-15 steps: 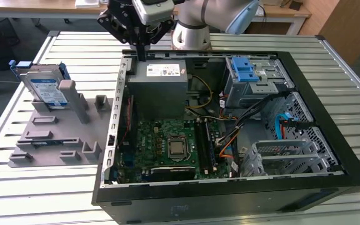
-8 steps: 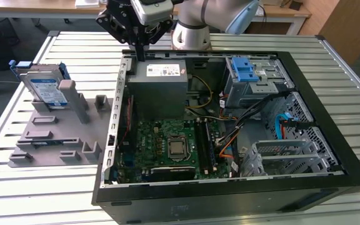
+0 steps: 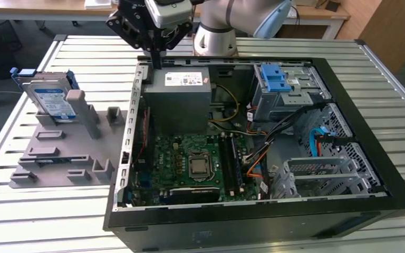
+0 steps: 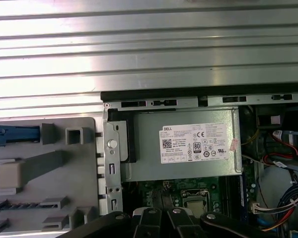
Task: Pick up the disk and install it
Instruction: 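Reach for the disk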
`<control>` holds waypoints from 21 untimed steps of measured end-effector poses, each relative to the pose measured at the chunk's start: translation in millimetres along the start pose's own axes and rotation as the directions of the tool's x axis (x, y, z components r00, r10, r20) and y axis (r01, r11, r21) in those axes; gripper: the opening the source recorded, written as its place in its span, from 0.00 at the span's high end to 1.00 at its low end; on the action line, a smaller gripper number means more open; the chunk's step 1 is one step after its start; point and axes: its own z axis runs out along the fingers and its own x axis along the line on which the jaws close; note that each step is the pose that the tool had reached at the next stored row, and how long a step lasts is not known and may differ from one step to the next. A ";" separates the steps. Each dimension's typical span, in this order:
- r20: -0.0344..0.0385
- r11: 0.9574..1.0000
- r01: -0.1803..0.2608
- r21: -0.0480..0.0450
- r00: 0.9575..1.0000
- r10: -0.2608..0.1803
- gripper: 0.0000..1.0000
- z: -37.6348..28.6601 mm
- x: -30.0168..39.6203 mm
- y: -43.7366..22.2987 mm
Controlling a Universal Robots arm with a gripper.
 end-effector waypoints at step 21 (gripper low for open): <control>0.000 1.000 0.000 0.000 1.000 0.000 0.89 0.0 5.2 -0.4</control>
